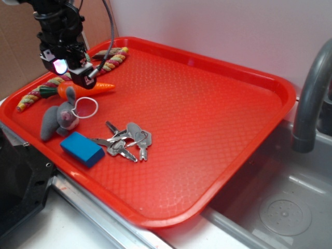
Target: Grab the carrot.
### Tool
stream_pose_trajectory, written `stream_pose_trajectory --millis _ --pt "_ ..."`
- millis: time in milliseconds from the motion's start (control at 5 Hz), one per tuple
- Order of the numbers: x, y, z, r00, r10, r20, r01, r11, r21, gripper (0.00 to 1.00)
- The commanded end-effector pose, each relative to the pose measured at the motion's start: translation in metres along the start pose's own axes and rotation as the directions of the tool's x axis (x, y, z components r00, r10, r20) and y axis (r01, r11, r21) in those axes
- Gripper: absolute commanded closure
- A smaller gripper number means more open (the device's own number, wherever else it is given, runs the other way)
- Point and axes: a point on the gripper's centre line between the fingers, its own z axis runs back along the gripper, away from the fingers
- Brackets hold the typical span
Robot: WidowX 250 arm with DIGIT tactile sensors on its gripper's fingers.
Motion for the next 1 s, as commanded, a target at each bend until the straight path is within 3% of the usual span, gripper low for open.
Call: stream_pose_trajectory --millis 0,200,400,600,800 --pt "-0.008 -0.043 -0.034 0.989 -0.149 -0.009 0.148 0.987 -0.057 0.0" --pt "-0.01 -0.048 -0.047 0.995 -0.09 -0.044 0.086 0.994 -0.069 1.0" --pt "-0.003 -0.055 -0.016 0.999 -0.027 -0.021 0.026 0.999 -0.044 1.0" --pt "0.016 -0.077 0.035 0.998 0.067 0.011 -0.067 0.996 -0.056 1.0" --pt "0.034 -0.104 0.082 0.991 0.117 -0.071 -0.118 0.993 -0.021 1.0"
